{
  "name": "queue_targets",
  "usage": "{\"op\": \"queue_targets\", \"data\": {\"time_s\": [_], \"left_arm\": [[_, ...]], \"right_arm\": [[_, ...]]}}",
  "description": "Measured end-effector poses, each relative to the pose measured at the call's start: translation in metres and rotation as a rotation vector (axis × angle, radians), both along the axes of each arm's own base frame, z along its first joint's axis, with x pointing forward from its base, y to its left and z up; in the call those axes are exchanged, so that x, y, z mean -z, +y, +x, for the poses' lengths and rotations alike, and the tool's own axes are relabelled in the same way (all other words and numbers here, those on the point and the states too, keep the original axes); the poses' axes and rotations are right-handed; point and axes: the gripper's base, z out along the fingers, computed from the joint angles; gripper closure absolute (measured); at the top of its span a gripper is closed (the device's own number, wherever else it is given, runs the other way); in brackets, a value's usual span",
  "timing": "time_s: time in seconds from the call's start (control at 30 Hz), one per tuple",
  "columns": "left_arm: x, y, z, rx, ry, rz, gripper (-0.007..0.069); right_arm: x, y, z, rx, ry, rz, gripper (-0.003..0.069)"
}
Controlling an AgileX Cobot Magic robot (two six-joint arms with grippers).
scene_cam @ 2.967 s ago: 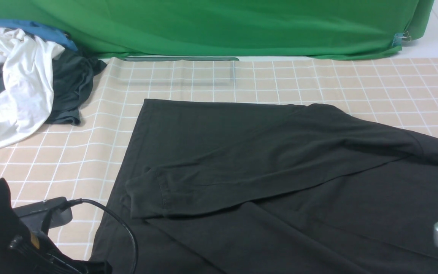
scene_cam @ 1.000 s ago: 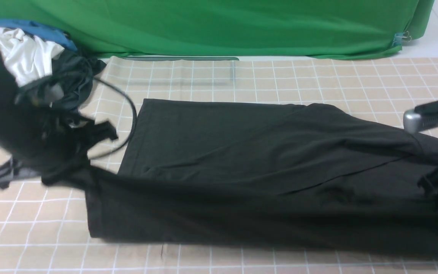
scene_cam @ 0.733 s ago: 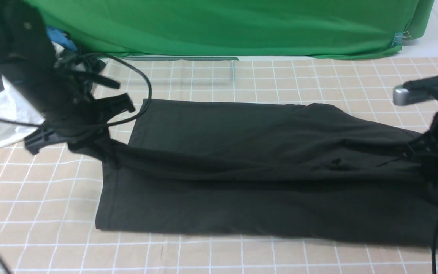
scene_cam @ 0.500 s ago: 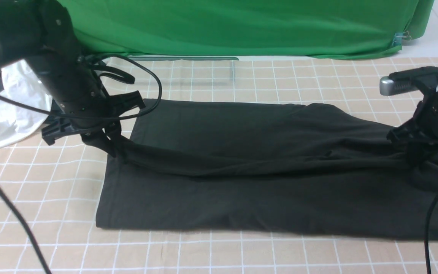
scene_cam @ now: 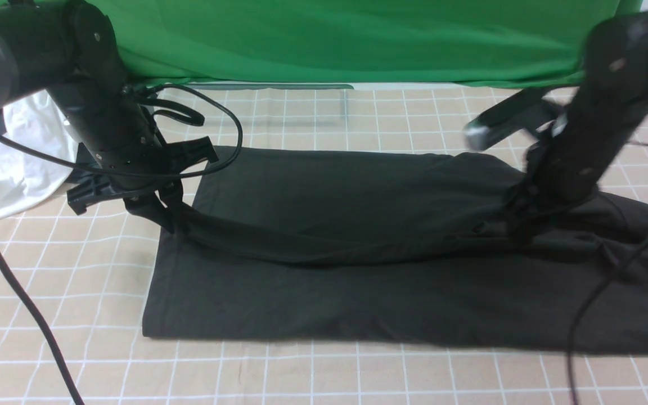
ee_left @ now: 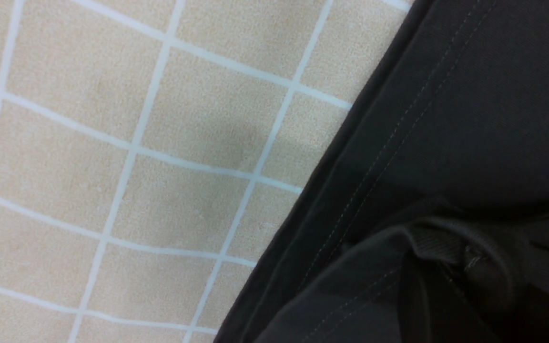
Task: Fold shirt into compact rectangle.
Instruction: 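Fold the black garment in half by bringing its near edge over to the far edge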
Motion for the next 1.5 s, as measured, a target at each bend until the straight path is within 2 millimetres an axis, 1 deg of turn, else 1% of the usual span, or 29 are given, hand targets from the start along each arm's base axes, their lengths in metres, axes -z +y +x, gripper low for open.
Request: {"op": "queue_targets", "data": {"time_s": [0.07, 0.1, 0.13, 0.17, 0.2, 0.23, 0.3, 0.33, 0.4, 0.43, 0.47, 0.5, 0.6, 0.63, 0.7, 0.73, 0.77, 0.8, 0.83, 0.9, 0.93, 1.0, 1.1, 1.13, 1.2, 1.23, 1.27, 1.37, 1.5], "left_arm": [[0.000, 0.000, 0.000, 0.000, 0.000, 0.000, 0.0596], [0.000, 0.000, 0.000, 0.000, 0.000, 0.000, 0.0596], [0.000, 0.000, 0.000, 0.000, 0.000, 0.000, 0.0596], [0.000, 0.000, 0.000, 0.000, 0.000, 0.000, 0.0596], [0.000, 0.000, 0.000, 0.000, 0.000, 0.000, 0.0596], [0.000, 0.000, 0.000, 0.000, 0.002, 0.000, 0.0596], [0.000, 0.000, 0.000, 0.000, 0.002, 0.000, 0.0596], [0.000, 0.000, 0.000, 0.000, 0.003, -0.001, 0.0596], [0.000, 0.000, 0.000, 0.000, 0.004, -0.002, 0.0596], [0.000, 0.000, 0.000, 0.000, 0.003, -0.002, 0.0596], [0.000, 0.000, -0.001, 0.000, 0.007, -0.003, 0.0596], [-0.002, 0.000, -0.001, 0.002, 0.017, -0.003, 0.0596], [-0.013, -0.001, 0.002, -0.016, 0.008, -0.008, 0.0596], [-0.016, -0.001, 0.004, -0.021, -0.002, -0.010, 0.0596], [-0.030, -0.002, 0.011, -0.033, -0.051, -0.017, 0.0596], [-0.032, -0.002, 0.011, -0.034, -0.056, -0.018, 0.0596], [-0.043, -0.002, 0.016, -0.042, -0.095, -0.022, 0.0596], [-0.046, -0.002, 0.018, -0.043, -0.105, -0.023, 0.0596], [-0.054, 0.000, 0.022, -0.052, -0.129, -0.026, 0.0596], [-0.061, 0.003, 0.030, -0.072, -0.147, -0.034, 0.0596], [-0.060, 0.005, 0.036, -0.087, -0.150, -0.039, 0.0596], [-0.059, 0.007, 0.043, -0.097, -0.154, -0.043, 0.0596], [-0.047, 0.009, 0.062, -0.112, -0.149, -0.051, 0.0596], [-0.044, 0.009, 0.064, -0.113, -0.144, -0.051, 0.0596], [-0.030, 0.008, 0.078, -0.119, -0.131, -0.050, 0.0596], [-0.027, 0.008, 0.081, -0.120, -0.130, -0.050, 0.0596], [-0.018, 0.008, 0.087, -0.123, -0.124, -0.050, 0.0596], [-0.003, 0.007, 0.097, -0.135, -0.139, -0.052, 0.0596], [0.005, 0.007, 0.103, -0.145, -0.155, -0.054, 0.0595]], "right_arm": [[0.012, 0.007, 0.003, -0.043, -0.006, -0.033, 0.0141], [0.013, 0.008, 0.004, -0.047, -0.011, -0.038, 0.0137], [0.020, 0.009, 0.007, -0.059, -0.014, -0.054, 0.0133], [0.026, 0.009, 0.009, -0.061, -0.017, -0.062, 0.0134], [0.027, 0.010, 0.009, -0.059, -0.015, -0.062, 0.0135], [0.032, 0.010, 0.012, -0.059, -0.020, -0.068, 0.0155], [0.035, 0.010, 0.013, -0.061, -0.018, -0.071, 0.0223], [0.036, 0.010, 0.013, -0.063, -0.018, -0.072, 0.0287], [0.036, 0.010, 0.013, -0.063, -0.015, -0.073, 0.0462], [0.035, 0.010, 0.013, -0.064, -0.016, -0.074, 0.0462], [0.033, 0.010, 0.013, -0.063, -0.016, -0.074, 0.0532], [0.029, 0.010, 0.013, -0.060, -0.011, -0.077, 0.0580], [0.005, 0.011, 0.018, -0.055, -0.066, -0.060, 0.0586], [0.001, 0.010, 0.018, -0.053, -0.078, -0.057, 0.0586], [-0.019, 0.008, 0.026, -0.040, -0.137, -0.039, 0.0586], [-0.020, 0.008, 0.026, -0.039, -0.141, -0.038, 0.0586], [-0.029, 0.005, 0.032, -0.025, -0.173, -0.028, 0.0586], [-0.031, 0.004, 0.033, -0.023, -0.179, -0.026, 0.0586], [-0.036, -0.001, 0.037, -0.008, -0.203, -0.020, 0.0586], [-0.041, -0.006, 0.043, 0.007, -0.238, -0.009, 0.0586], [-0.042, -0.009, 0.046, 0.016, -0.256, -0.004, 0.0586], [-0.042, -0.011, 0.048, 0.022, -0.266, -0.001, 0.0586], [-0.028, -0.015, 0.059, 0.034, -0.284, 0.009, 0.0586], [-0.026, -0.015, 0.061, 0.036, -0.282, 0.009, 0.0586], [-0.013, -0.016, 0.069, 0.038, -0.293, 0.014, 0.0586], [-0.008, -0.016, 0.070, 0.038, -0.291, 0.014, 0.0586], [-0.002, -0.015, 0.073, 0.038, -0.292, 0.016, 0.0586], [0.010, -0.013, 0.079, 0.053, -0.302, 0.027, 0.0586], [0.019, -0.012, 0.083, 0.095, -0.309, 0.048, 0.0585]]}}
